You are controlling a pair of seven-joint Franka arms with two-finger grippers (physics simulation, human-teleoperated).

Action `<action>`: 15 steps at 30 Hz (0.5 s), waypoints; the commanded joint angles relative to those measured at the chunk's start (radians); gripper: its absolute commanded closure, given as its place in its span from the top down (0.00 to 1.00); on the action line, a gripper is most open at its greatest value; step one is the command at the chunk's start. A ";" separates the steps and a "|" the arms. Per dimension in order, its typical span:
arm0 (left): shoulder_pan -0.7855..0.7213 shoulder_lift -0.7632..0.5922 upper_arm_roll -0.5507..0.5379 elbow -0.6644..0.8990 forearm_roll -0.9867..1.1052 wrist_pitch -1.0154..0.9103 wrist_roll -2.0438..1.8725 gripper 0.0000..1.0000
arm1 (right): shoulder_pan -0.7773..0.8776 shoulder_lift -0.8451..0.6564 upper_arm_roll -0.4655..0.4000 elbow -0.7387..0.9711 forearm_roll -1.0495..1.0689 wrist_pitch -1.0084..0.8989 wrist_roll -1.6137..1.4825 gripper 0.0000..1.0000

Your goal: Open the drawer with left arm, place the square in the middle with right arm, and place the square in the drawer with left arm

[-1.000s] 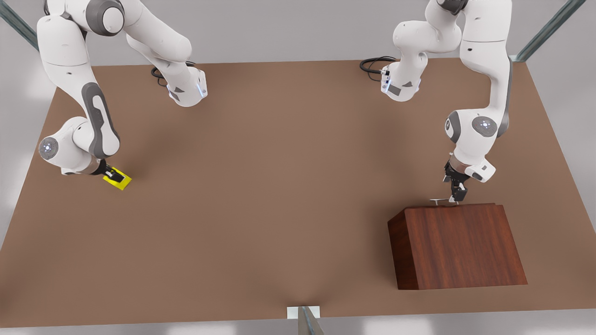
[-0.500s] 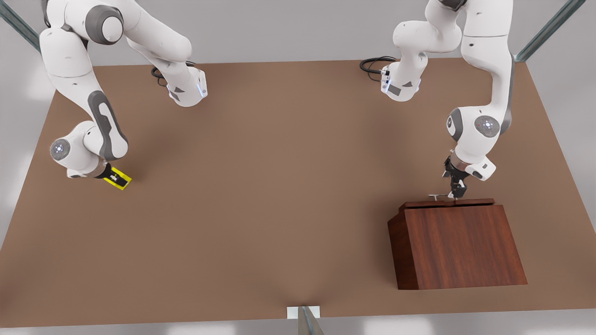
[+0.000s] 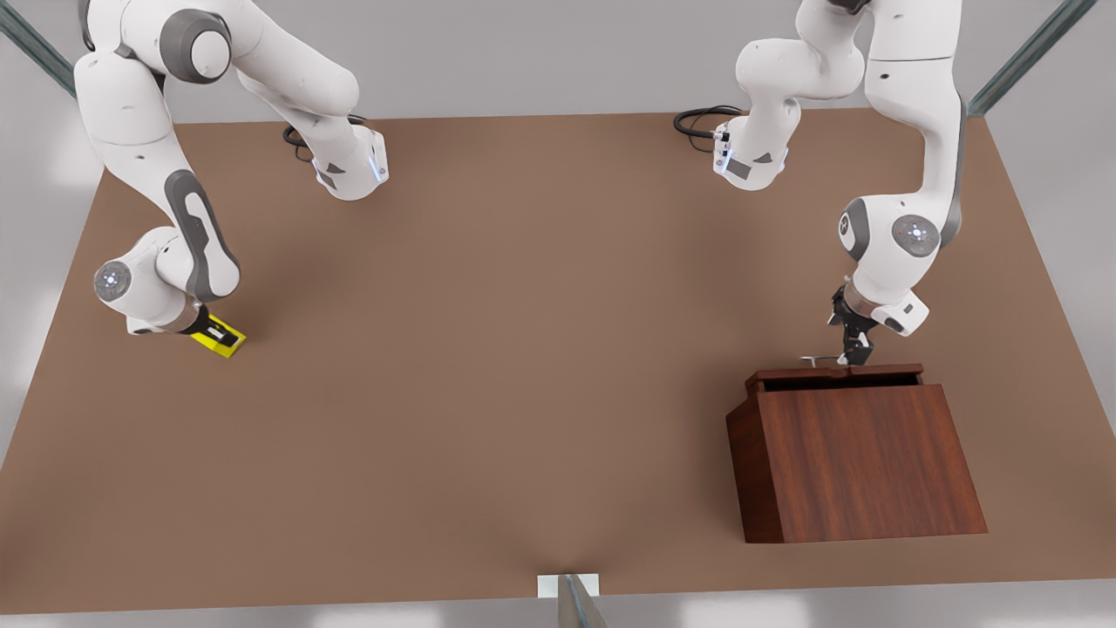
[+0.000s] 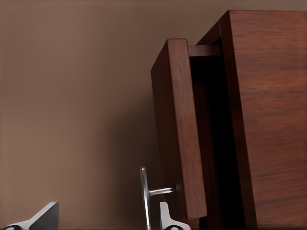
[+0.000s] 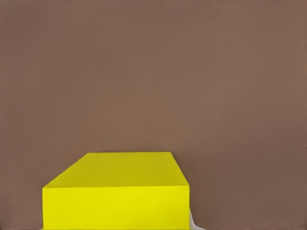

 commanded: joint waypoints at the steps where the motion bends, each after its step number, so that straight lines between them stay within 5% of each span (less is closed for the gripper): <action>1: 0.001 0.000 0.000 0.000 0.001 0.002 0.000 1.00 | 0.000 -0.009 0.002 0.000 -0.002 -0.012 0.002 0.60; 6: 0.001 0.002 0.000 0.000 0.001 -0.006 0.000 1.00 | 0.064 -0.103 0.060 0.009 -0.002 -0.061 0.095 0.64; 11: 0.001 -0.001 0.000 -0.002 0.001 -0.037 0.000 1.00 | 0.118 -0.128 0.253 0.087 -0.002 -0.177 0.400 0.63; 15: 0.002 -0.016 -0.001 -0.002 0.003 -0.072 0.000 1.00 | 0.264 -0.131 0.424 0.251 -0.003 -0.408 0.925 0.62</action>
